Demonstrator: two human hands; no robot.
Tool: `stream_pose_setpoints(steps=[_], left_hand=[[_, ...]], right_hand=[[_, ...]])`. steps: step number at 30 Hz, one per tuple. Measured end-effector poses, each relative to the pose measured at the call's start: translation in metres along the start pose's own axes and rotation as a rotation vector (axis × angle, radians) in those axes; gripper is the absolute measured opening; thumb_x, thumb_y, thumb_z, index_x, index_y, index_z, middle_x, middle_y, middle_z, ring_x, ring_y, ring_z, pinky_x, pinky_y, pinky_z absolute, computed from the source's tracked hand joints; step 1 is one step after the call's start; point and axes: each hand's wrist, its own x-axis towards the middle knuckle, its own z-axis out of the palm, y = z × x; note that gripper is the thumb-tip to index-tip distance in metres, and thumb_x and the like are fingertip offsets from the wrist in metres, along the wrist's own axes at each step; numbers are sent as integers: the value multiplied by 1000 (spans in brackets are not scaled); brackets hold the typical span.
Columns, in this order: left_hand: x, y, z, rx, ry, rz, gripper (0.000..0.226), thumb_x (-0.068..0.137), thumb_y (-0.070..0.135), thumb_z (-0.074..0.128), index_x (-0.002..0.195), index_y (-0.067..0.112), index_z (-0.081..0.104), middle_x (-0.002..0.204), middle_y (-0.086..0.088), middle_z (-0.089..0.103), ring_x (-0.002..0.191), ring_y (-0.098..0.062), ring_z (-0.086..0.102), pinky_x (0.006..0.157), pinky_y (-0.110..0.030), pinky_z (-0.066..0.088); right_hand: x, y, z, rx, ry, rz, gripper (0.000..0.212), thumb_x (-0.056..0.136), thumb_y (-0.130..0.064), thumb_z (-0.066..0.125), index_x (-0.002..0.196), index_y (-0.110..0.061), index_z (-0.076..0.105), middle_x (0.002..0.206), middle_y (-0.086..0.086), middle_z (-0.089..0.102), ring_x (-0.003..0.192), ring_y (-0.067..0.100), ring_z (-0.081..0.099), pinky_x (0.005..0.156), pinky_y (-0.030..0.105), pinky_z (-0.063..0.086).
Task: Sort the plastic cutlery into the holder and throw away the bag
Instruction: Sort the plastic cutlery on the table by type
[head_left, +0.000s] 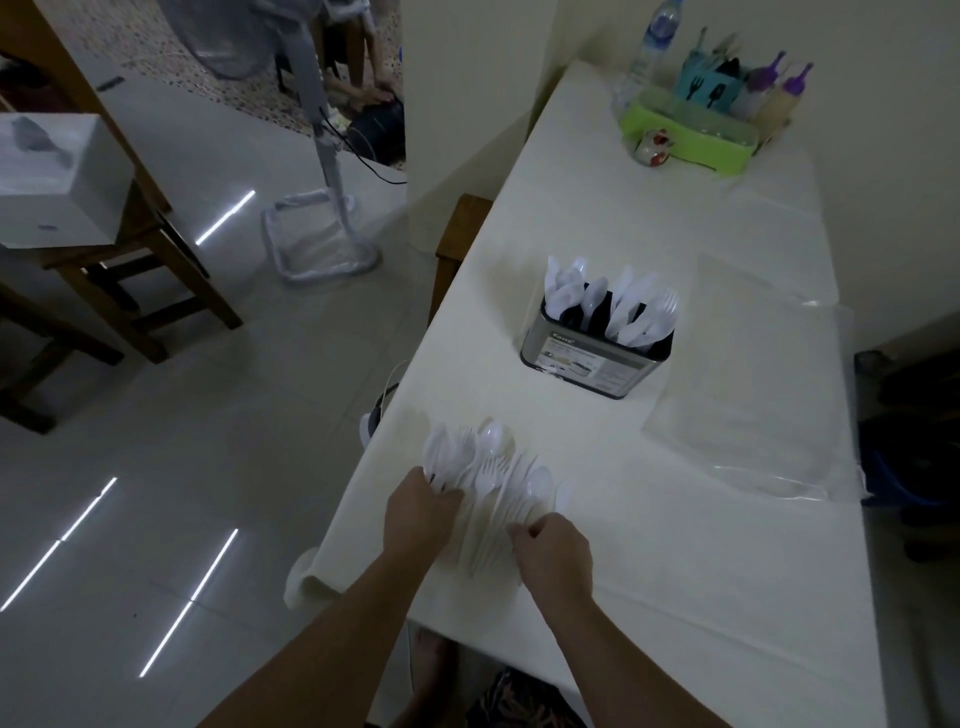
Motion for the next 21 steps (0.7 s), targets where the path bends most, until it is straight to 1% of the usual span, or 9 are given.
stream_pose_setpoints(steps=[2, 4, 5, 7, 10, 11, 15, 18, 21], left_hand=[[3, -1, -2, -26, 4, -23, 18, 85, 28, 68, 90, 14, 57, 77, 4, 58, 72, -16, 58, 66, -25, 41], [4, -2, -5, -31, 12, -36, 15, 85, 26, 67, 88, 14, 58, 74, 5, 57, 66, -10, 55, 57, -21, 38], [4, -2, -6, -38, 18, -40, 13, 85, 24, 66, 86, 14, 58, 73, 5, 57, 63, -7, 54, 53, -19, 35], [3, -1, -7, -57, 31, -40, 12, 85, 23, 64, 82, 13, 59, 71, 3, 59, 61, -5, 54, 50, -18, 33], [-2, 1, -6, -31, 13, 27, 13, 85, 25, 64, 76, 16, 61, 66, 5, 60, 59, -4, 56, 50, -17, 34], [-4, 1, -4, -5, -7, 60, 14, 84, 25, 65, 74, 18, 61, 65, 6, 60, 58, -3, 56, 49, -16, 34], [-11, -3, 3, 70, -11, 96, 16, 85, 25, 61, 69, 21, 59, 63, 7, 60, 56, -5, 57, 51, -18, 40], [-13, -2, 4, 52, 22, 106, 6, 84, 27, 61, 80, 24, 60, 70, 10, 61, 64, -4, 59, 60, -22, 44], [-14, 0, 3, 61, 12, 140, 7, 85, 27, 61, 78, 27, 58, 69, 11, 61, 64, -2, 58, 56, -18, 42]], right_hand=[[2, -1, 0, -7, -29, 20, 31, 83, -42, 57, 64, -17, 64, 57, -2, 63, 54, 16, 63, 48, 26, 51], [3, -3, -3, 8, -44, 50, 26, 81, -30, 55, 63, -13, 63, 56, 1, 63, 51, 19, 64, 48, 28, 54], [3, -4, -4, 21, -40, 62, 25, 80, -27, 54, 62, -12, 62, 55, 2, 63, 50, 21, 64, 48, 30, 55], [3, -4, -2, 45, -25, 77, 28, 80, -31, 52, 61, -12, 62, 55, 2, 63, 48, 22, 64, 48, 34, 58], [1, -3, 3, 26, -15, 57, 35, 81, -44, 55, 61, -17, 64, 54, -1, 64, 48, 19, 64, 50, 34, 59], [1, -3, 2, 16, -20, 53, 35, 80, -45, 56, 61, -17, 64, 53, -1, 64, 48, 19, 64, 51, 33, 59], [3, -8, -7, 57, -96, 69, 30, 80, -28, 57, 57, -10, 65, 50, 4, 63, 45, 23, 65, 47, 30, 56], [3, -7, -11, 131, -121, 103, 31, 79, -23, 57, 54, -7, 63, 48, 6, 63, 43, 25, 65, 49, 37, 58], [1, -5, -12, 210, -128, 139, 29, 80, -21, 56, 57, -5, 63, 52, 10, 66, 45, 26, 66, 51, 43, 61]])
